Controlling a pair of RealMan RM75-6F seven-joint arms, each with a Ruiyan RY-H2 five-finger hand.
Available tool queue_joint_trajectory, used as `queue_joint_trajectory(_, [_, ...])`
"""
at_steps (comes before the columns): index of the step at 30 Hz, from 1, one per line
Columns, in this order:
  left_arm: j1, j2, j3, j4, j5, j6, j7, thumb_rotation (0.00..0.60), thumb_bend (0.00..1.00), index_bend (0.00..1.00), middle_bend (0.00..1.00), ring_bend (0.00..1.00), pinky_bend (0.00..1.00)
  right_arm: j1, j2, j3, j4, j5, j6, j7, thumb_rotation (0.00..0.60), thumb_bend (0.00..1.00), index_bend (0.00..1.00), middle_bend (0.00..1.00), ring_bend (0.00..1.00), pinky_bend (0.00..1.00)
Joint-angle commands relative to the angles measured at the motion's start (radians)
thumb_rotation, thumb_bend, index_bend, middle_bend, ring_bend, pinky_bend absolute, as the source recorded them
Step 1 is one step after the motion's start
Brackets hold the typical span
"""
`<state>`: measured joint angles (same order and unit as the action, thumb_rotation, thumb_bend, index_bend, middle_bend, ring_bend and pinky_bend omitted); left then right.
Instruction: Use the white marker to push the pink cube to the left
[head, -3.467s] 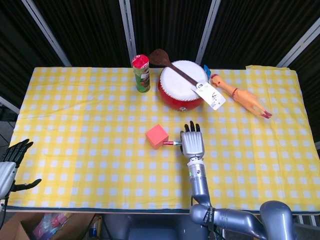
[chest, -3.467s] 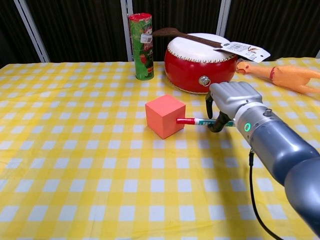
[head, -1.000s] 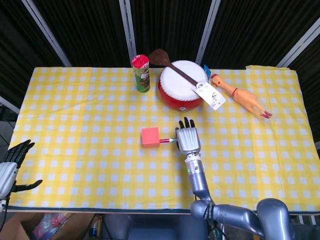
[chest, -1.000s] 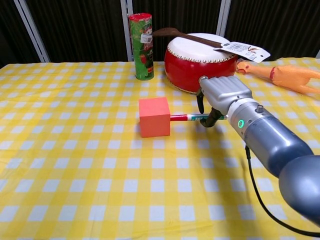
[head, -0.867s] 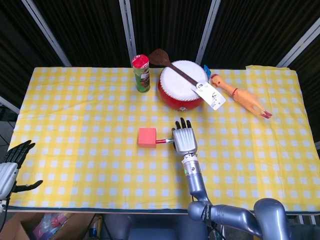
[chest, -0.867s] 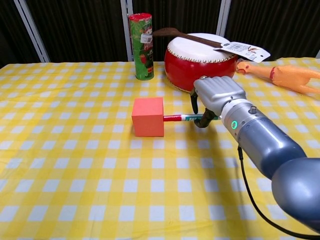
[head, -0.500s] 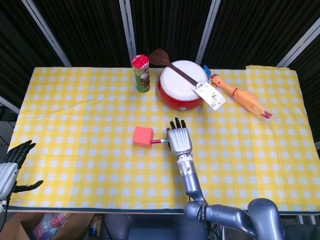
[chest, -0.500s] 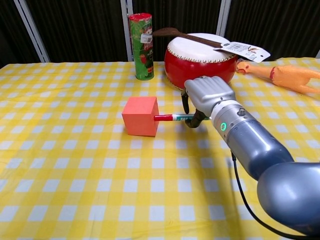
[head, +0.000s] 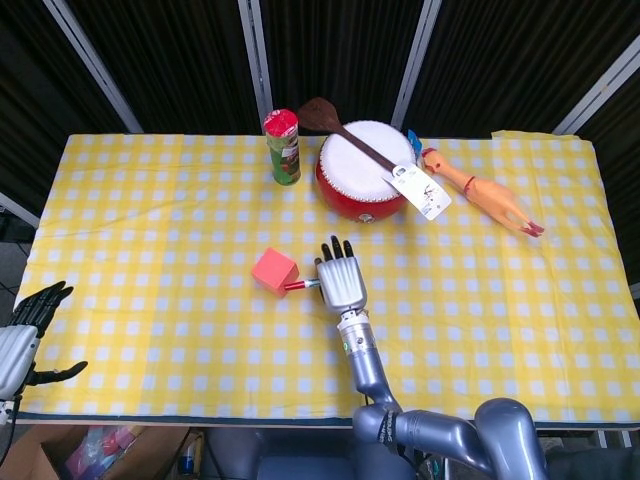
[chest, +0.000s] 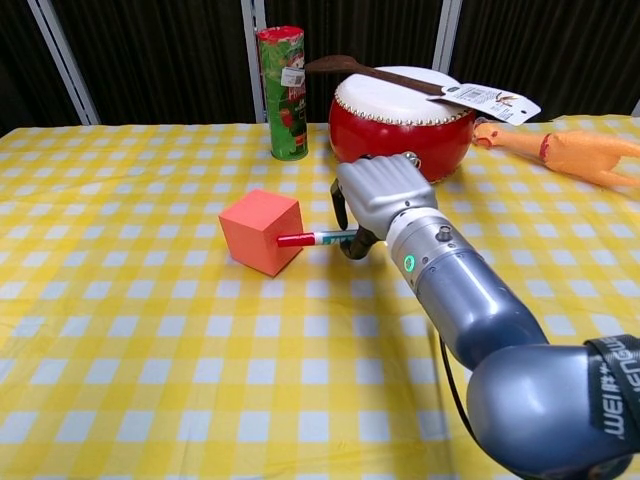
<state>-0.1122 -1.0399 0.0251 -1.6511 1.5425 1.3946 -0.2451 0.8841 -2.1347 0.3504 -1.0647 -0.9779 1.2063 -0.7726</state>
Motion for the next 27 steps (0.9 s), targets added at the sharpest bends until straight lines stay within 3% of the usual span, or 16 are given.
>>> queue_joint_trajectory(1, [0.000, 0.000, 0.000, 0.000, 0.001, 0.000, 0.000, 0.600, 0.03, 0.00, 0.00, 0.00, 0.00, 0.010, -0.017, 0.013, 0.018, 0.001, -0.003, 0.001, 0.600, 0.56, 0.72, 0.27, 0.13, 0.20])
queue_joint_trajectory(15, [-0.002, 0.000, 0.003, -0.003, 0.003, -0.002, 0.004, 0.600, 0.03, 0.00, 0.00, 0.00, 0.00, 0.043, -0.071, 0.047, 0.077, -0.015, -0.015, 0.002, 0.600, 0.56, 0.72, 0.27, 0.13, 0.20])
queue_joint_trajectory(21, [-0.001, 0.001, 0.004, -0.001, 0.004, -0.001, 0.002, 0.600, 0.03, 0.00, 0.00, 0.00, 0.00, -0.001, -0.027, 0.010, 0.001, -0.046, 0.016, -0.007, 0.600, 0.56, 0.73, 0.27, 0.13, 0.20])
queue_joint_trajectory(27, [0.002, 0.001, 0.004, 0.004, 0.006, 0.007, 0.006, 0.600, 0.03, 0.00, 0.00, 0.00, 0.00, -0.071, 0.090, -0.058, -0.130, -0.104, 0.058, -0.018, 0.600, 0.56, 0.73, 0.27, 0.13, 0.20])
